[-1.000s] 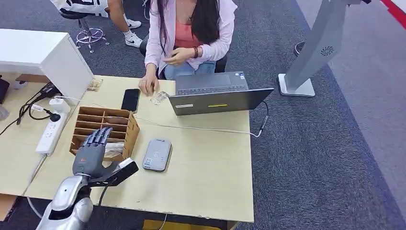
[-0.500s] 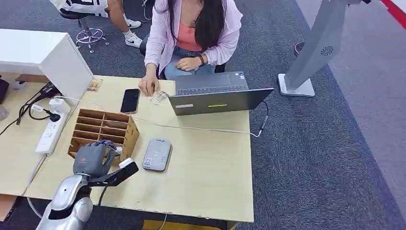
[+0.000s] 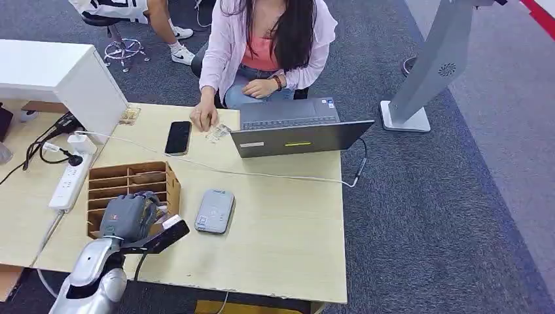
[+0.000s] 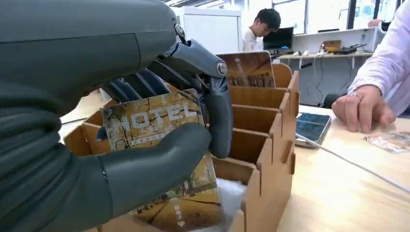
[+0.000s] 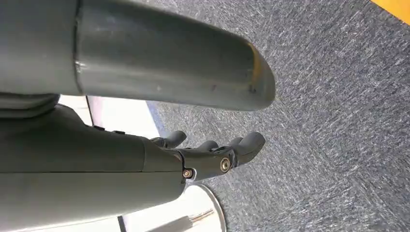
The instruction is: Pass the card to the sensor for recognition and then transmit it.
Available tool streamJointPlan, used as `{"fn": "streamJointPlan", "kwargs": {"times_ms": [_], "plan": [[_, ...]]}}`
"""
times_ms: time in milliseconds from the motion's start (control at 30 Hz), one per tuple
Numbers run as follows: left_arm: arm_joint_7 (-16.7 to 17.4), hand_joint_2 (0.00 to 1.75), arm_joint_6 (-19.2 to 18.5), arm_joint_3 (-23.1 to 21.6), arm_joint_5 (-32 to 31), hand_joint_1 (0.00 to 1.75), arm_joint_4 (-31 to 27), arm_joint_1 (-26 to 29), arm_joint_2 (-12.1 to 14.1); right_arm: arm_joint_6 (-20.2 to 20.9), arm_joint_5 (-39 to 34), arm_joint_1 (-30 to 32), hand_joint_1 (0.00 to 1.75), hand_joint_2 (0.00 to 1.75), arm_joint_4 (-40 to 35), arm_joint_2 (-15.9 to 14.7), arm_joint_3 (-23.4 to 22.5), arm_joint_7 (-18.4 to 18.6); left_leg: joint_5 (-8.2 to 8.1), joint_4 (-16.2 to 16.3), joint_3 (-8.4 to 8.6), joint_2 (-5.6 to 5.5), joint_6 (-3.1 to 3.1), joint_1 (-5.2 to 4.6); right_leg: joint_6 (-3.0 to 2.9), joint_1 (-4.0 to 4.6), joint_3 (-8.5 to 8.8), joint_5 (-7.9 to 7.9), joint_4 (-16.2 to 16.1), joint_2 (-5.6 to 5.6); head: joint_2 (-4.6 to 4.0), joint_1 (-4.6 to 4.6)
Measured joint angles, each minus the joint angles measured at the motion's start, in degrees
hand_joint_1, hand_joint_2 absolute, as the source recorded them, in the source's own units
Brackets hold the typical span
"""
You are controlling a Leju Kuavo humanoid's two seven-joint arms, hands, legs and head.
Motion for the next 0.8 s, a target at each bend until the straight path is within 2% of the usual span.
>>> {"fn": "streamJointPlan", "kwargs": {"times_ms": [333, 600, 800], "plan": [[0.0, 1.75, -1.7, 0.0, 2.0, 1.75, -1.5, -7.0, 1.9, -0.2, 0.7, -0.1, 0.0, 0.0, 0.0, 0.0, -0.9, -0.6, 0.05, 0.0, 0.0, -0.01, -0.04, 0.0, 0.0, 0.01, 0.01, 0.02, 0.0, -0.01, 0.0, -0.02], [-0.1, 1.75, -2.4, 0.0, 2.6, 1.75, -3.2, -9.0, 2.8, -0.5, 0.7, -0.2, 0.0, 0.0, 0.0, 0.0, -1.0, -0.9, 0.04, 0.0, -0.01, 0.0, -0.04, 0.0, 0.0, 0.01, -0.01, 0.02, 0.0, 0.0, 0.0, 0.0], [0.3, 1.75, -3.8, 0.0, 4.3, 1.75, -4.6, -12.9, 3.8, -0.6, 1.2, -0.2, 0.0, 0.0, 0.0, 0.0, -1.5, -0.9, 0.06, 0.0, 0.0, -0.01, -0.04, 0.0, -0.02, 0.01, 0.0, 0.04, 0.0, -0.01, 0.0, 0.0]]}}
